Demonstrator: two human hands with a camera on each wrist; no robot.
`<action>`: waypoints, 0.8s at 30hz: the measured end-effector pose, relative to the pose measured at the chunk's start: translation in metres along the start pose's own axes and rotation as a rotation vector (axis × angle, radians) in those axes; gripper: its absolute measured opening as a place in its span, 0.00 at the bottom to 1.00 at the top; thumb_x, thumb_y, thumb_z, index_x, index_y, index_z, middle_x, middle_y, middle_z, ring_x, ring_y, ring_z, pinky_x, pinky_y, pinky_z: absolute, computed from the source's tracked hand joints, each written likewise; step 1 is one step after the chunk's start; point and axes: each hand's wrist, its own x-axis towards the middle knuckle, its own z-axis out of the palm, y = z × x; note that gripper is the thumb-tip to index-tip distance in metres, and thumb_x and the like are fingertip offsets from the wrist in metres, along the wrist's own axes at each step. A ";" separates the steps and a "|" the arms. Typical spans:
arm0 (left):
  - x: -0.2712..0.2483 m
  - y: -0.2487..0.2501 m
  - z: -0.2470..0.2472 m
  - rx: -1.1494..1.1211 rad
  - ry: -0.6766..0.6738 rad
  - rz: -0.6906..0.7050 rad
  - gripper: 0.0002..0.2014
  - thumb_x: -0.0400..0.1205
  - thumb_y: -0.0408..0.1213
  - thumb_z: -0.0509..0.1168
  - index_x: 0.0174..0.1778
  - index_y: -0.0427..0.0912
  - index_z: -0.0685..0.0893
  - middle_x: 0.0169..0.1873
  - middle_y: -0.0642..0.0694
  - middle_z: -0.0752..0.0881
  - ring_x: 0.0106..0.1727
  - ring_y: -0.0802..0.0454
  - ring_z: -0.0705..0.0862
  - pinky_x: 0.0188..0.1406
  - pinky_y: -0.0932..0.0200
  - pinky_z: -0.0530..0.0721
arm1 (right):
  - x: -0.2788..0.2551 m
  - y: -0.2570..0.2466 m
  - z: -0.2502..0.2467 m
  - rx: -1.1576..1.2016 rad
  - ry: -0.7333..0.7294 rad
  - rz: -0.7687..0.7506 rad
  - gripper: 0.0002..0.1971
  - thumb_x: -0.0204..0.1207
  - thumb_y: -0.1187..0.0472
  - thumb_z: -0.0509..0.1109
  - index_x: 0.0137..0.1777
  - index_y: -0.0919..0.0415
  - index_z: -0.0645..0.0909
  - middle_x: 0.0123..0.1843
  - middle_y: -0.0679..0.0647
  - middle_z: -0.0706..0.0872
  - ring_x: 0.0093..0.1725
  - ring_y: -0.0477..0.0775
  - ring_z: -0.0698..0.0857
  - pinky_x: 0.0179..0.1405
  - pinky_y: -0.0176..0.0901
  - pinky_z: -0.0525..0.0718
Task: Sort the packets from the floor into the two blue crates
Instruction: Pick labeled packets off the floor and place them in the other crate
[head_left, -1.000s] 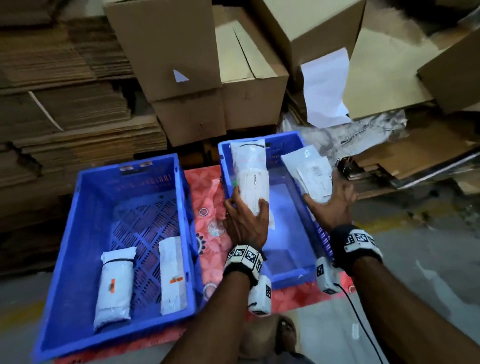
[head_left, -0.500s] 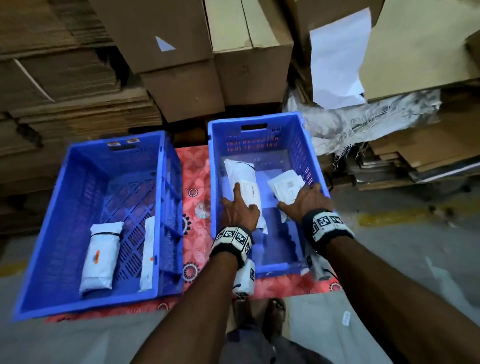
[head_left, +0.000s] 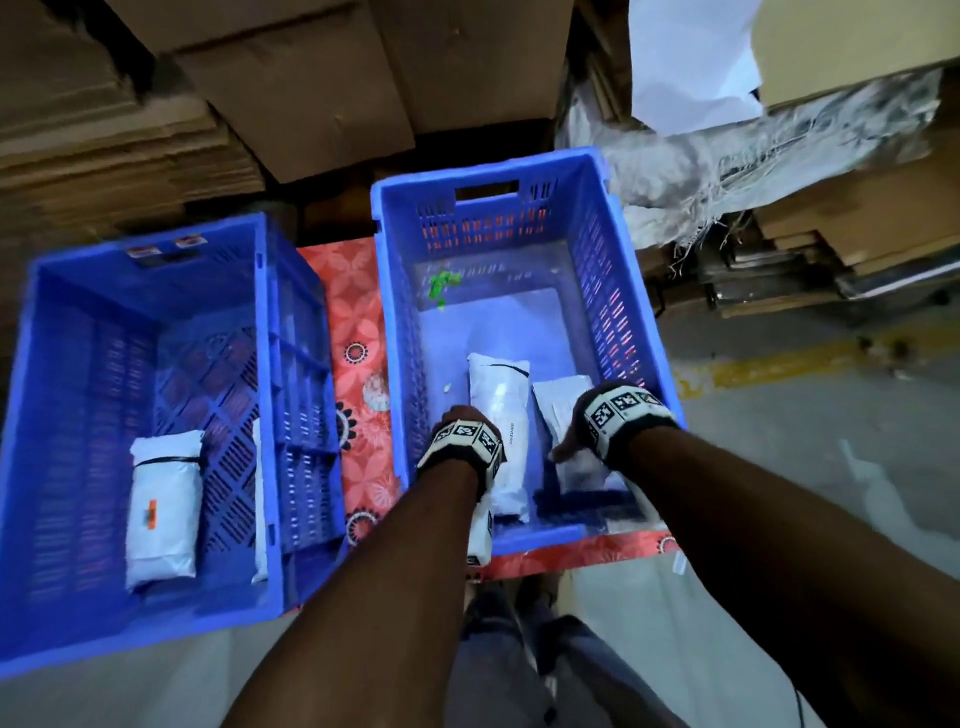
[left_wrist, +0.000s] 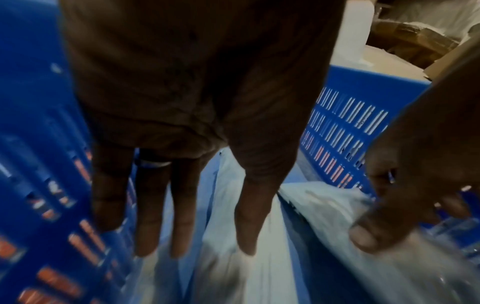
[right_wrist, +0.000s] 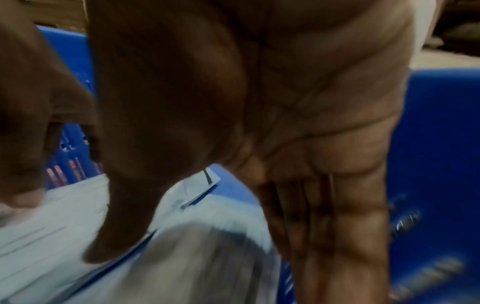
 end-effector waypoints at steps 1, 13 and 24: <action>0.002 0.002 -0.002 -0.020 0.028 -0.014 0.38 0.66 0.35 0.78 0.73 0.33 0.74 0.66 0.33 0.81 0.69 0.35 0.81 0.66 0.41 0.83 | -0.003 0.001 -0.006 -0.044 -0.015 -0.015 0.34 0.66 0.33 0.76 0.60 0.60 0.85 0.61 0.58 0.88 0.60 0.58 0.87 0.53 0.43 0.81; 0.034 0.019 0.011 0.290 0.086 0.217 0.53 0.78 0.45 0.73 0.87 0.52 0.39 0.86 0.41 0.36 0.86 0.34 0.45 0.75 0.31 0.63 | 0.033 0.001 0.009 -0.063 -0.022 -0.022 0.47 0.72 0.59 0.73 0.85 0.64 0.47 0.79 0.71 0.58 0.77 0.75 0.66 0.70 0.66 0.75; 0.046 0.012 0.020 0.253 0.181 0.152 0.36 0.88 0.37 0.53 0.87 0.43 0.39 0.86 0.41 0.36 0.87 0.36 0.43 0.77 0.33 0.61 | 0.058 -0.006 0.034 -0.122 0.159 -0.011 0.25 0.82 0.60 0.59 0.76 0.71 0.62 0.71 0.68 0.69 0.67 0.65 0.78 0.51 0.50 0.80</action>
